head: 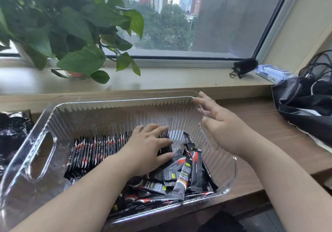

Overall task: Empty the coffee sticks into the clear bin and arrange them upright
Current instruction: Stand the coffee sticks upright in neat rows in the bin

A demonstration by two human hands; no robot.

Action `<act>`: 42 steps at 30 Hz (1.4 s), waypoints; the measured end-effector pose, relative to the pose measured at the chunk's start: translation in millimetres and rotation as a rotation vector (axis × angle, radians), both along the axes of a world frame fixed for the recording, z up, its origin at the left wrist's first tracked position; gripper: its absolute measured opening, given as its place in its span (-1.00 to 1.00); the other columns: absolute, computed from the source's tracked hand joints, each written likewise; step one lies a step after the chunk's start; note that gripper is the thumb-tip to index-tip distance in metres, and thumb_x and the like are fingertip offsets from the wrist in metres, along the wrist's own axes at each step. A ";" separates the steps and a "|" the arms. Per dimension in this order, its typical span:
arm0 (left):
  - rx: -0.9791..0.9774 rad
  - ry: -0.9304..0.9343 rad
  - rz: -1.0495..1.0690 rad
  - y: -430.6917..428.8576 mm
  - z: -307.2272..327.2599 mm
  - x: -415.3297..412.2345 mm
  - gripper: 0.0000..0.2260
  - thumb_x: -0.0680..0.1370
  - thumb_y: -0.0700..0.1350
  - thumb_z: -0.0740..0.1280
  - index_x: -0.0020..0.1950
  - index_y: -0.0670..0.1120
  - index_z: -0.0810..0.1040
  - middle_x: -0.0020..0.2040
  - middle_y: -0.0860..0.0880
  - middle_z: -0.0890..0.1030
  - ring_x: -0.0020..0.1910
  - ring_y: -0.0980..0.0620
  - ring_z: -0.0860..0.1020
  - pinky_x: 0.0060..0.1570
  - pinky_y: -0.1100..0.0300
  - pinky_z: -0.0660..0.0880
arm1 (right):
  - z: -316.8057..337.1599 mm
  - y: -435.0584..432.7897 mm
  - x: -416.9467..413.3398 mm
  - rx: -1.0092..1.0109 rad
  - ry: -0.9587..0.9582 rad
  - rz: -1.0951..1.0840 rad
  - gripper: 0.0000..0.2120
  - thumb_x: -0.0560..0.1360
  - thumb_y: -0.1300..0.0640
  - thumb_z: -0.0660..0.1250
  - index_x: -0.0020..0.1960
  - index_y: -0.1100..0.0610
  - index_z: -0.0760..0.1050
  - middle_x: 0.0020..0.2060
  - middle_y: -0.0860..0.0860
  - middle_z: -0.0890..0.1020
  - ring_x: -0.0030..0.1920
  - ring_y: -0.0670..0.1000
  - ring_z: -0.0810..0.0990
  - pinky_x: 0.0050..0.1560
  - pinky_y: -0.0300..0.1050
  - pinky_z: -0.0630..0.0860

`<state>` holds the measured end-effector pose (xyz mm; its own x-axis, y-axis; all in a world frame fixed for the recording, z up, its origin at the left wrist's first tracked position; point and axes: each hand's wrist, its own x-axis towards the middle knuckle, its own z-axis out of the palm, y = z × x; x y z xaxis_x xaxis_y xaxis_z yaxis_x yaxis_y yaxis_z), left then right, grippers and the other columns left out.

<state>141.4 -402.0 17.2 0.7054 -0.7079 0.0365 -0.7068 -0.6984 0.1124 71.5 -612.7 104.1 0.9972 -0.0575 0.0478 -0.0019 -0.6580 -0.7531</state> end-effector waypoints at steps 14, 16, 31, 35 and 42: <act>0.104 -0.100 -0.152 -5.3 13.4 5.6 -0.53 0.58 0.35 0.04 0.35 0.17 0.44 0.48 0.09 0.35 0.53 0.02 0.13 0.52 -0.05 0.00 | 15.9 -0.1 -3.4 -0.454 -0.052 0.152 -0.45 0.62 0.24 0.16 0.58 -0.02 0.22 0.63 -0.15 -0.08 0.61 -0.14 -0.09 0.52 -0.30 -0.12; 0.098 -0.114 -0.144 -6.3 11.5 4.7 -0.52 0.57 0.37 0.03 0.32 0.16 0.46 0.47 0.06 0.35 0.52 0.02 0.15 0.52 -0.04 0.03 | 17.8 2.9 -4.9 -0.591 -0.075 0.214 -0.48 0.61 0.19 0.17 0.55 -0.05 0.26 0.62 -0.15 -0.04 0.61 -0.10 -0.16 0.58 -0.17 -0.17; -0.091 0.001 -0.098 -6.9 10.5 2.7 -0.47 0.53 0.41 0.10 0.43 0.23 0.40 0.50 0.14 0.30 0.52 0.10 0.10 0.50 0.05 0.05 | 6.0 3.4 -6.0 -0.418 -0.112 0.193 -0.69 0.62 -0.01 0.27 0.35 -0.14 0.50 0.38 -0.32 0.44 0.57 -0.25 -0.19 0.38 -0.41 -0.12; -0.079 0.012 -0.098 -7.4 11.3 3.3 -0.46 0.53 0.43 0.08 0.43 0.25 0.40 0.50 0.16 0.28 0.51 0.12 0.09 0.51 0.02 0.08 | 3.5 1.3 -4.6 -0.404 -0.127 0.195 -0.70 0.62 -0.01 0.27 0.34 -0.14 0.51 0.35 -0.34 0.45 0.56 -0.28 -0.19 0.29 -0.52 -0.18; -0.261 -0.018 -0.060 -6.7 28.5 -3.8 -0.58 0.54 0.30 0.18 0.26 0.12 0.58 0.24 0.14 0.51 0.29 0.12 0.37 0.29 0.07 0.37 | 2.1 1.0 -5.0 -0.378 -0.137 0.172 -0.72 0.61 -0.01 0.27 0.31 -0.13 0.53 0.34 -0.31 0.48 0.57 -0.26 -0.16 0.45 -0.30 -0.03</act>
